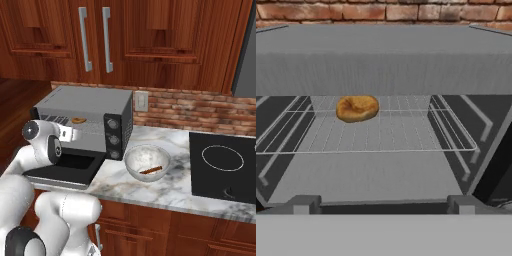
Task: Pick up the heated bread from the toaster oven and place it in the bowl. Then move the bread bowl to the dining counter.
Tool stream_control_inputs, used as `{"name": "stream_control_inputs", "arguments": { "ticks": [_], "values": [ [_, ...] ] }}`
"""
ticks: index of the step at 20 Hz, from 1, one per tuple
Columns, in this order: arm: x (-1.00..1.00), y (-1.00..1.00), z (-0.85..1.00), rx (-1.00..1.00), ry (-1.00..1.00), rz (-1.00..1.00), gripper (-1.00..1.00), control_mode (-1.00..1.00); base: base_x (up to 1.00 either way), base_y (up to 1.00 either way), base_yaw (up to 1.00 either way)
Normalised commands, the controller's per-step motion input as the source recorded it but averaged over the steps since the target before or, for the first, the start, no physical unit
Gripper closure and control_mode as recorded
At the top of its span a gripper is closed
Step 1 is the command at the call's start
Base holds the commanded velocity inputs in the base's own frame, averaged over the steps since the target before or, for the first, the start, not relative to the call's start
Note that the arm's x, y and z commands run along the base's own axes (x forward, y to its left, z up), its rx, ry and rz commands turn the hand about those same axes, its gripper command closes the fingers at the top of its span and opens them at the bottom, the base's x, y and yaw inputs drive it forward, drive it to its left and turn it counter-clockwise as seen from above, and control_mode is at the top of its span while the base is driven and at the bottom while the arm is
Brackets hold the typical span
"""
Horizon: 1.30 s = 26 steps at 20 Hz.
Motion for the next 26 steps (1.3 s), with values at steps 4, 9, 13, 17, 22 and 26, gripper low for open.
{"name": "stream_control_inputs", "arguments": {
  "ticks": [4,9,13,17,22,26],
  "values": [
    [0.18,0.01,-0.03,0.00,-0.01,0.00,-1.00,-1.00,0.00,0.00,0.00],
    [0.22,0.00,0.00,0.00,-0.03,0.00,-1.00,-1.00,0.00,0.00,0.00],
    [0.29,0.00,0.00,0.00,-0.02,0.00,-1.00,-1.00,0.00,0.00,0.00],
    [0.36,0.00,-0.05,0.00,0.00,0.00,-1.00,-1.00,0.00,0.00,0.00],
    [0.35,0.00,-0.16,-0.01,0.00,0.00,-1.00,-1.00,0.00,0.00,0.00],
    [0.33,0.00,-0.25,-0.03,0.00,0.00,-1.00,-1.00,0.00,0.00,0.00]
  ]
}}
